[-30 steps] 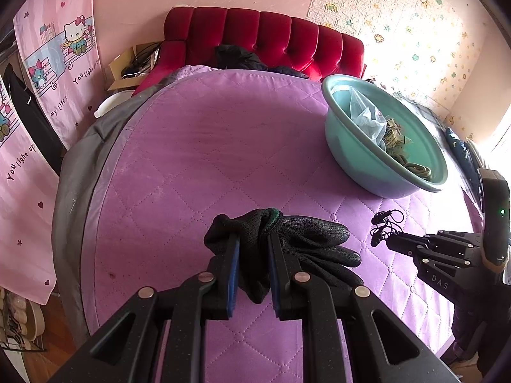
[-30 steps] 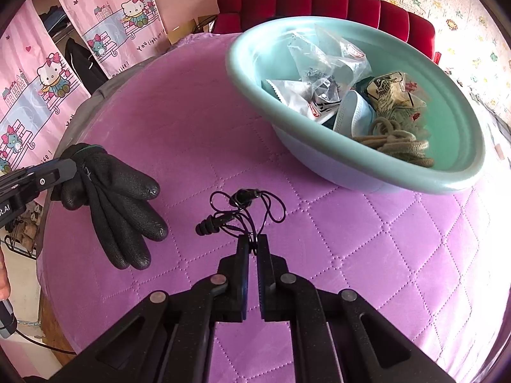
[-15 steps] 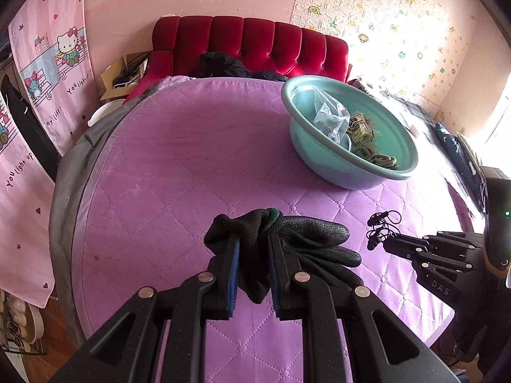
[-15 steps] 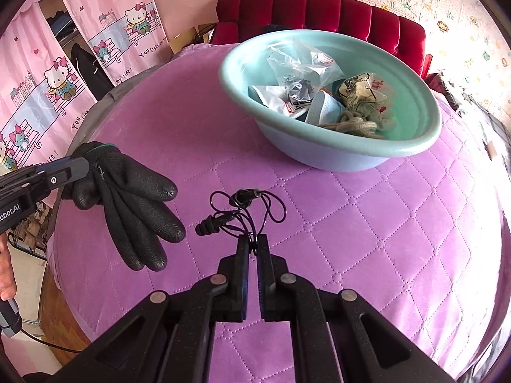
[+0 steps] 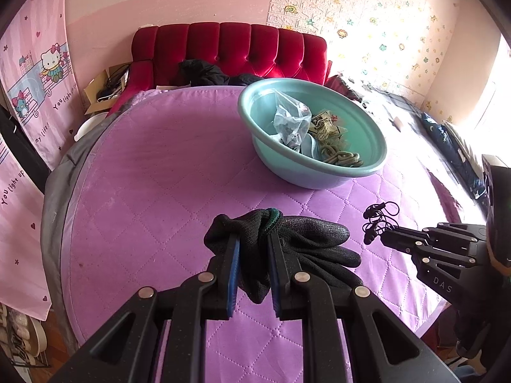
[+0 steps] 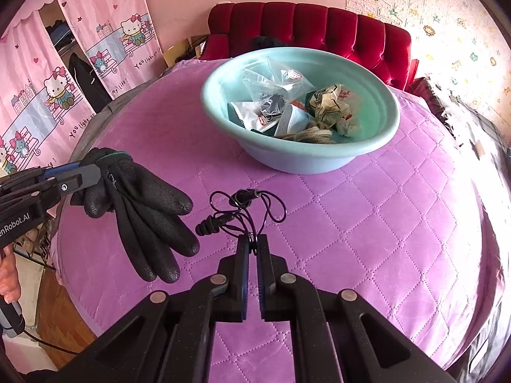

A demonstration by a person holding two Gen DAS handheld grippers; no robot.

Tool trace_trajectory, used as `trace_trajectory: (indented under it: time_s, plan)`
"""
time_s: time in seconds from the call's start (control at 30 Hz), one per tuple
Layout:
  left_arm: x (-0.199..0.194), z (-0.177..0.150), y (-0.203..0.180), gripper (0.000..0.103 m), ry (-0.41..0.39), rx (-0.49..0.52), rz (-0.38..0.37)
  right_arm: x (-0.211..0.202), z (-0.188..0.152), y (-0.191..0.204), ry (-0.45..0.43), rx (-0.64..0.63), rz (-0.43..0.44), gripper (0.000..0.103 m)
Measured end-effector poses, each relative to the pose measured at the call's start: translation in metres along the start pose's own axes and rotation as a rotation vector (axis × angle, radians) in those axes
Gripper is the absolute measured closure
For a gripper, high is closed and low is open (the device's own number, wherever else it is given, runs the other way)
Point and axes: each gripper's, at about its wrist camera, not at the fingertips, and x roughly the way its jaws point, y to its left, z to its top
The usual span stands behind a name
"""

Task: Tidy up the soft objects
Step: 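Carry the gloves and earphones over the teal basin with both tools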

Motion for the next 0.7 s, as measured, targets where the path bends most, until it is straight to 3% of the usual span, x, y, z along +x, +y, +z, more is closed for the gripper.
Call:
trace_trajectory:
  time_s: [0.7]
  plan:
    - [-0.016,0.058,-0.049,0.085,-0.086,0.096,-0.069,-0.055,0.043,-0.039,-0.112,0.046,-0.036,0.1]
